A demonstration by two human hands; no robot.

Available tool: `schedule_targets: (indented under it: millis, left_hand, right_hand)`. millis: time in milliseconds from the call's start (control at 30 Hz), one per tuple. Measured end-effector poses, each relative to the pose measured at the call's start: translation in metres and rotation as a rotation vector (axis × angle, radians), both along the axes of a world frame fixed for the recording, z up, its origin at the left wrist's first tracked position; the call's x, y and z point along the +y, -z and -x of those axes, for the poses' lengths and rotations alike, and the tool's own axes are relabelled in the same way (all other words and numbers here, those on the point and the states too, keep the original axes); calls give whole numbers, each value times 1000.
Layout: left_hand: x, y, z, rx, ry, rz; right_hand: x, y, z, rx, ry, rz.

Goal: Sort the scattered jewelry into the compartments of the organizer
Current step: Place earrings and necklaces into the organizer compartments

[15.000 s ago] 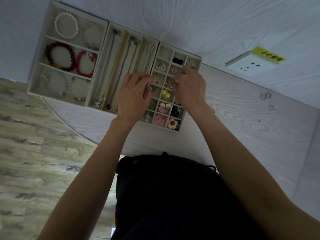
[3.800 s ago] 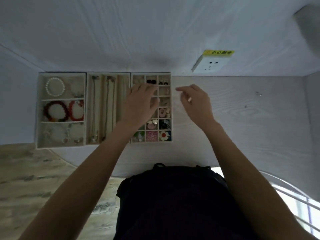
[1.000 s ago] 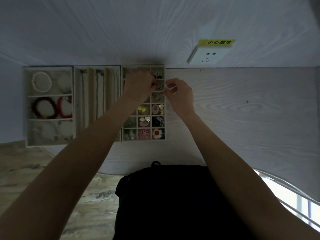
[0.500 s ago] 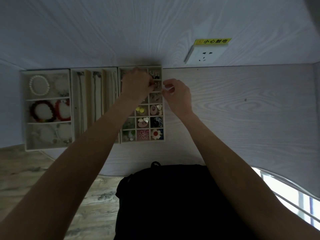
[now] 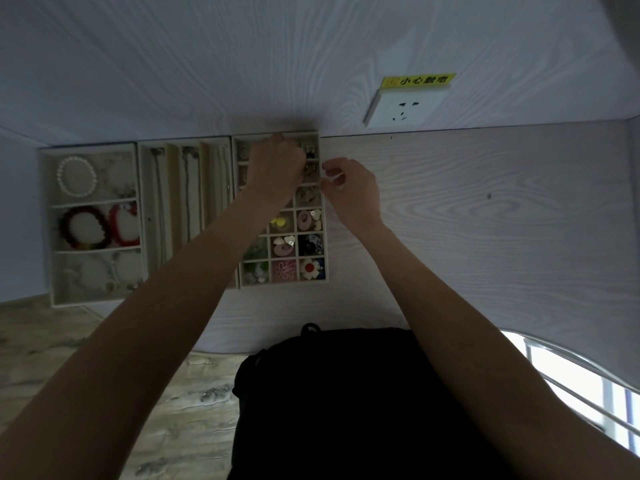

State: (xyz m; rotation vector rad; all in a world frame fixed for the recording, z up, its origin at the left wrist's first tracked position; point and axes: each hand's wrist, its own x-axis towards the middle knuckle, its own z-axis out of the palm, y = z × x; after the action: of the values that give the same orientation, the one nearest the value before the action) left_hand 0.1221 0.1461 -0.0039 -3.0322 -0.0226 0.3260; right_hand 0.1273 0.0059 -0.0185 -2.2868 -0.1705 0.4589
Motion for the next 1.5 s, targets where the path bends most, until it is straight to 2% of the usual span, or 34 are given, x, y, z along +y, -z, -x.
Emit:
schedule_targets:
  millis: [100,200,267,433,633,800,933,1133,1233,1333,1500]
  left_hand:
    - [4,0,5,-29,-37,130]
    - [5,-1,11,-21,-161,320]
    - [2,0,15,-17,-242,377]
    - [-10,0,15,58,-354,355]
    - [-12,4,13,57,-398,281]
    - [-10,-1,16,-15,-375,272]
    - [-2,-10,16,-104,-267,312]
    - [7,-9,7,2,-101,290]
    - [7,-8,5,24,-68,274]
    - [8,-5,5,20,-71,267]
    - [9,-3,6,-15,-77,197]
  right_hand:
    - [0,1,0,1,1,-2]
    - [1,2,-1,-9,-2,-2]
    - [1,2,0,-11,-4,-4]
    - [0,1,-1,-8,-10,-8]
    - [-1,1,-2,11,-8,-15]
    - [-1,-1,-2,15,-8,-20]
    - [-1,-2,-2,25,-7,-28]
    - [-1,-2,-2,12,-14,-21]
    - [1,-2,-2,-53,-12,-16]
    - [3,-4,-1,-207,-81,15]
    - [4,-4,-1,-446,-290,221]
